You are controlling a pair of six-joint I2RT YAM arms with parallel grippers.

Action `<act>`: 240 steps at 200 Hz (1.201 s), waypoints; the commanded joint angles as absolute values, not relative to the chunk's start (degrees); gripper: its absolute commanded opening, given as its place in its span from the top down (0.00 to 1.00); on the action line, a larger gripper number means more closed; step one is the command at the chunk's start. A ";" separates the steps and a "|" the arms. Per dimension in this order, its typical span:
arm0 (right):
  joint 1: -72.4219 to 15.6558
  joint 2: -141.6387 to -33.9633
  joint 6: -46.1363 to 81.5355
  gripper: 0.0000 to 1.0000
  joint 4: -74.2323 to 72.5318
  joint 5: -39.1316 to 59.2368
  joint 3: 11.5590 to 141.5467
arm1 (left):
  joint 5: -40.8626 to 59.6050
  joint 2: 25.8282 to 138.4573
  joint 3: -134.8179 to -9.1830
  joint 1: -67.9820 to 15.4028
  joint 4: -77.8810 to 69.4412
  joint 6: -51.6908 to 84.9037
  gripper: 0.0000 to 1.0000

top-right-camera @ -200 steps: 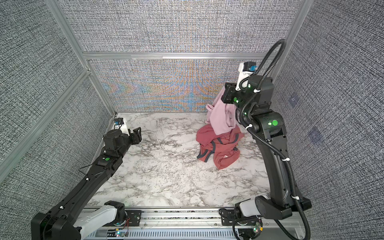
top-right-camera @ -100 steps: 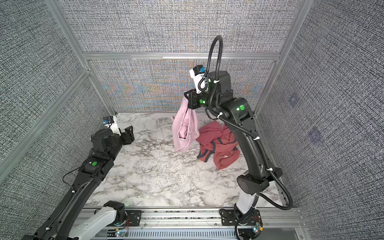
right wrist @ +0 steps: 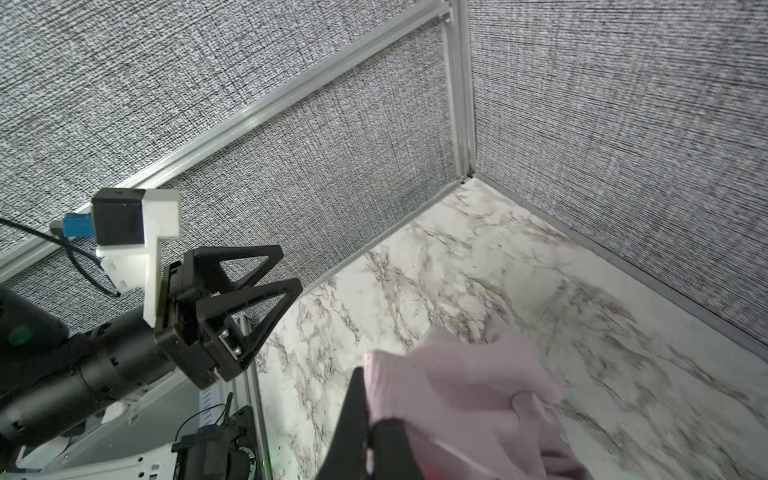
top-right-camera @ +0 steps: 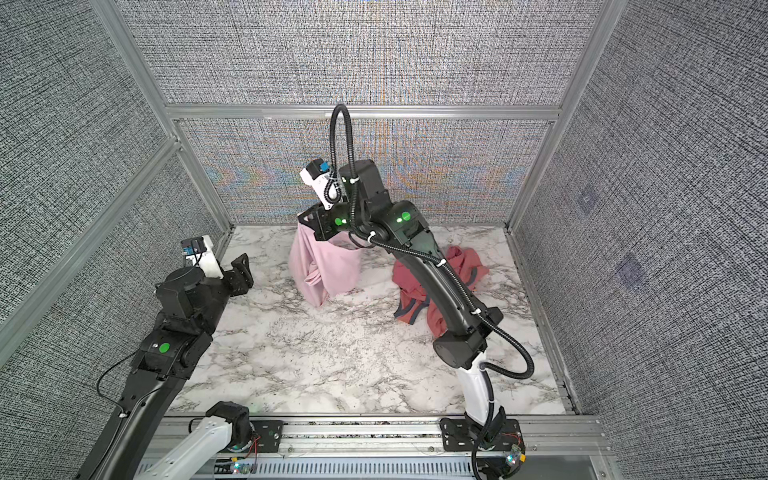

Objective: Pick out a specific cloth from the pile
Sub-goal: 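Carry the lavender shirt toward the left gripper and lower it onto the table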

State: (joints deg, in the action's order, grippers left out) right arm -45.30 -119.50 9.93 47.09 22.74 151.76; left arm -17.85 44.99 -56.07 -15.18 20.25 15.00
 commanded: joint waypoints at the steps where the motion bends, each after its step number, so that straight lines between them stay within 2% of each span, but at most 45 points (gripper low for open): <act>1: -46.67 -120.47 9.34 1.00 39.20 27.35 150.17 | -19.77 43.92 -56.69 -15.12 22.40 13.93 0.29; 24: -47.88 -123.86 11.47 1.00 33.25 32.90 148.35 | -19.95 43.00 -56.52 -15.12 22.93 13.84 0.29; 65: -47.73 -135.35 19.52 1.00 26.77 33.57 155.08 | -20.03 42.71 -56.27 -15.12 23.39 14.01 0.29; 118: -45.87 -142.38 27.11 1.00 19.75 26.69 153.59 | -17.69 44.82 -55.64 -15.12 23.70 14.37 0.29; 128: -45.09 -143.23 28.55 0.82 19.15 25.00 153.14 | -17.08 45.62 -55.72 -15.13 24.10 14.42 0.29; 141: -43.87 -143.99 29.64 0.49 18.25 24.00 152.26 | -16.33 46.38 -55.44 -15.12 24.27 14.84 0.29; 149: -42.96 -144.18 29.77 0.40 18.82 23.51 152.11 | -15.81 46.71 -55.00 -15.12 24.26 15.20 0.29; 175: -40.57 -138.61 28.35 0.37 17.72 20.46 143.61 | -14.42 46.91 -52.42 -15.12 23.40 17.13 0.29; 240: -37.44 -114.13 25.97 0.36 4.82 15.18 104.63 | -13.24 53.61 -45.00 -15.16 17.84 20.52 0.30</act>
State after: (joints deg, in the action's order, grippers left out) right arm -37.76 -120.38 25.93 13.13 17.32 115.39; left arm -14.37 51.05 -46.65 -15.18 21.85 18.81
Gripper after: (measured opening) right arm 0.642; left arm 0.705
